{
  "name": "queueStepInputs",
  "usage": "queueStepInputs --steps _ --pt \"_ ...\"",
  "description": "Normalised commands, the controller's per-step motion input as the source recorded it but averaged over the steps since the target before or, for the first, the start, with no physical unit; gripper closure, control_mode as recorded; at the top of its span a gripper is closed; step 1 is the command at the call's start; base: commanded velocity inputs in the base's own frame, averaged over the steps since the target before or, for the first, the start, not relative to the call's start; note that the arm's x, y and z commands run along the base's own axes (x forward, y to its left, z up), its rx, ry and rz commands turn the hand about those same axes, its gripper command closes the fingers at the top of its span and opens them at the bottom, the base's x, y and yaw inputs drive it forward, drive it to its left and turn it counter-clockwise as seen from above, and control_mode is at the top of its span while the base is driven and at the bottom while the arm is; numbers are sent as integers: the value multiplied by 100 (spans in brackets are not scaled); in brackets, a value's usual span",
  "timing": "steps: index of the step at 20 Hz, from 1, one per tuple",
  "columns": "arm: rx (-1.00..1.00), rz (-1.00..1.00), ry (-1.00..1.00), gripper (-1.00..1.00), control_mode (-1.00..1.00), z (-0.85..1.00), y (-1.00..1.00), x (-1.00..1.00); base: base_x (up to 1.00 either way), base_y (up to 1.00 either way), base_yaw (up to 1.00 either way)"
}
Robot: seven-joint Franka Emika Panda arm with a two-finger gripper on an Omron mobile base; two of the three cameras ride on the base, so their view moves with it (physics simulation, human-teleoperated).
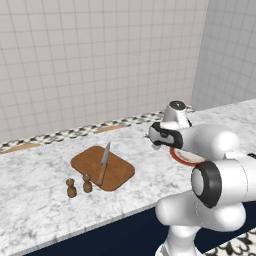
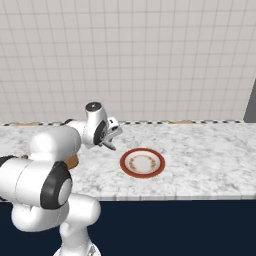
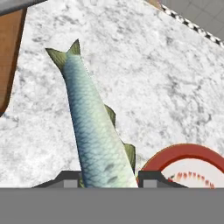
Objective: Pick up the knife from the drawer and place it on the cutting board. Then place the meat from the plate to the cutting board.
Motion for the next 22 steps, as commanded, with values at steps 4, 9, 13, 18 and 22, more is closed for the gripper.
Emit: queueStepInputs --steps 4,9,13,18,22 --pt "-5 16 1 100 -100 12 100 0 0 0 0" --pt "-6 14 5 100 -100 0 100 -22 0 0 0" --pt "-5 13 7 100 -100 0 100 -18 0 0 0" --pt "-1 9 8 100 -100 -3 91 0 0 0 0" --pt "0 0 1 100 -100 -17 47 0 0 0 0"
